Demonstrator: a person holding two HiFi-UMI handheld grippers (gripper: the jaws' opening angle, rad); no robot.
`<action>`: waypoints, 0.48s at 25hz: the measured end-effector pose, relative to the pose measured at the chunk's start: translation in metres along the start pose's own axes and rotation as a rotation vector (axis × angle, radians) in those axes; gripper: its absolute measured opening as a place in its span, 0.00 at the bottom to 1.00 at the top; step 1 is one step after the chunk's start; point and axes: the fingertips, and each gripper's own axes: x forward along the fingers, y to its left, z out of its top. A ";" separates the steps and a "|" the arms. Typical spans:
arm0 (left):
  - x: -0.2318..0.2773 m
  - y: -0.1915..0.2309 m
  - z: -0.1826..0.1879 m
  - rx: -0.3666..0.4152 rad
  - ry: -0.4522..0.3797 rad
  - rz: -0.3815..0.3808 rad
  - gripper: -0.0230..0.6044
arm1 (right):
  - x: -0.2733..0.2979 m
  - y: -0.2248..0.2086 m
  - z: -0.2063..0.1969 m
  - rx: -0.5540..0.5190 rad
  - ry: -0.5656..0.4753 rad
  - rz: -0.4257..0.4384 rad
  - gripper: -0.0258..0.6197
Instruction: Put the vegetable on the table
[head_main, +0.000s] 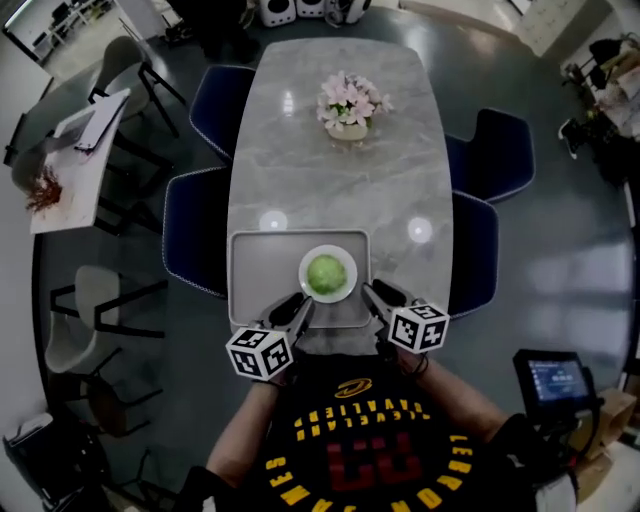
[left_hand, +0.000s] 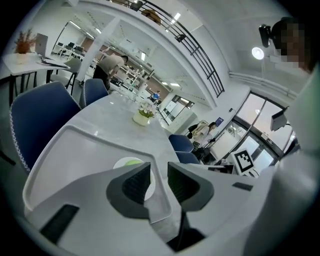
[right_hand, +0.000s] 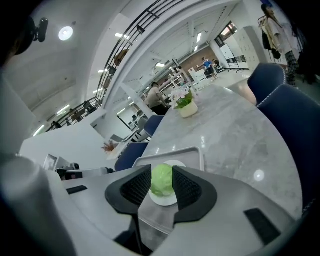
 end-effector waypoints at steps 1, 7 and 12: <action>0.005 0.008 -0.002 0.006 0.024 0.000 0.19 | 0.003 -0.002 -0.001 -0.003 0.003 -0.009 0.22; 0.028 0.036 -0.023 -0.059 0.163 -0.043 0.20 | 0.016 0.000 -0.011 0.004 0.054 0.021 0.22; 0.036 0.061 -0.044 -0.060 0.236 0.004 0.20 | 0.028 -0.014 -0.027 0.025 0.098 -0.008 0.22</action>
